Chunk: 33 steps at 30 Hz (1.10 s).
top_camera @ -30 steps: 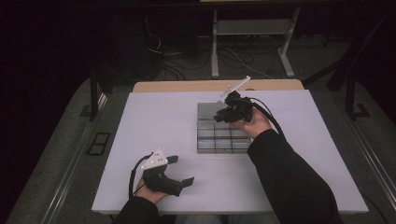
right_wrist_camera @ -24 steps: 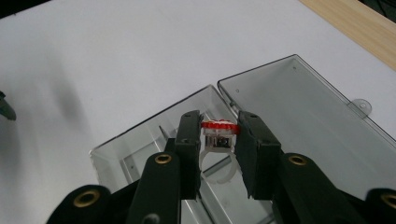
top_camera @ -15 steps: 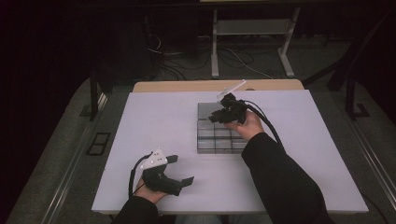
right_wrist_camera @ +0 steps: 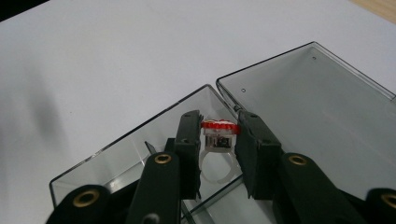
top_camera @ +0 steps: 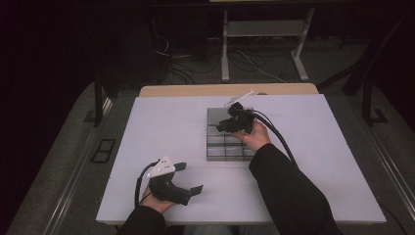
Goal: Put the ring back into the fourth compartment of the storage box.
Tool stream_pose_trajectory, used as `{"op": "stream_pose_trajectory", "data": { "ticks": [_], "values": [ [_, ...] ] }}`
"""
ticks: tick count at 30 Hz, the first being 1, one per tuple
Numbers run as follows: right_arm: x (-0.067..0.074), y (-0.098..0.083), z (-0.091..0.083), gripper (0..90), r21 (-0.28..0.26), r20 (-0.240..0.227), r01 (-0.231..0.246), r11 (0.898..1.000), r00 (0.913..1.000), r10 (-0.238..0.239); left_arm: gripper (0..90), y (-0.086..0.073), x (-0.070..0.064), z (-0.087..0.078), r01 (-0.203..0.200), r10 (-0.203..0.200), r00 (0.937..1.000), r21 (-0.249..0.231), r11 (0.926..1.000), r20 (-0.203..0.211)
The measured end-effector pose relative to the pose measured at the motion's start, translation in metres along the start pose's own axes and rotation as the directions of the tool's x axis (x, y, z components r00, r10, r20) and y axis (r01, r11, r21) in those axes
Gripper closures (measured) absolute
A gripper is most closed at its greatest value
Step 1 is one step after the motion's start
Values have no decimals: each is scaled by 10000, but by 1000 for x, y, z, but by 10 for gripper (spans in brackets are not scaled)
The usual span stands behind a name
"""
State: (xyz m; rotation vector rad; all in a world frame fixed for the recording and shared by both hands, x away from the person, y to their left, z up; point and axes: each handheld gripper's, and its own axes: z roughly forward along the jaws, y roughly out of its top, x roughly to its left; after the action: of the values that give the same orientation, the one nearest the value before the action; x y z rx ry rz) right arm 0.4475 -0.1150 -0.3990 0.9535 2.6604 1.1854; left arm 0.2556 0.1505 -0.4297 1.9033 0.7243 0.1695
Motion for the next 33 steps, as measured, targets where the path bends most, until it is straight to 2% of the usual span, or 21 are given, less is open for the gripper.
{"op": "stream_pose_trajectory", "data": {
  "ticks": [13,19,27,33],
  "values": [
    [0,-5,17,692,286,-77,-97,9995,9999,99,0,0,0,0,-7,7,10000,19,10000,15],
    [-1,-7,23,690,423,-133,34,9991,9999,-29,0,0,0,0,0,0,10000,12,10000,-3],
    [1,-9,28,685,619,-226,20,9981,9997,-6,0,0,0,0,-42,42,10000,36,10000,-17],
    [4,-8,26,636,597,-257,110,9982,9996,-95,0,0,0,0,-50,50,10000,57,10000,-13]
  ]
}}
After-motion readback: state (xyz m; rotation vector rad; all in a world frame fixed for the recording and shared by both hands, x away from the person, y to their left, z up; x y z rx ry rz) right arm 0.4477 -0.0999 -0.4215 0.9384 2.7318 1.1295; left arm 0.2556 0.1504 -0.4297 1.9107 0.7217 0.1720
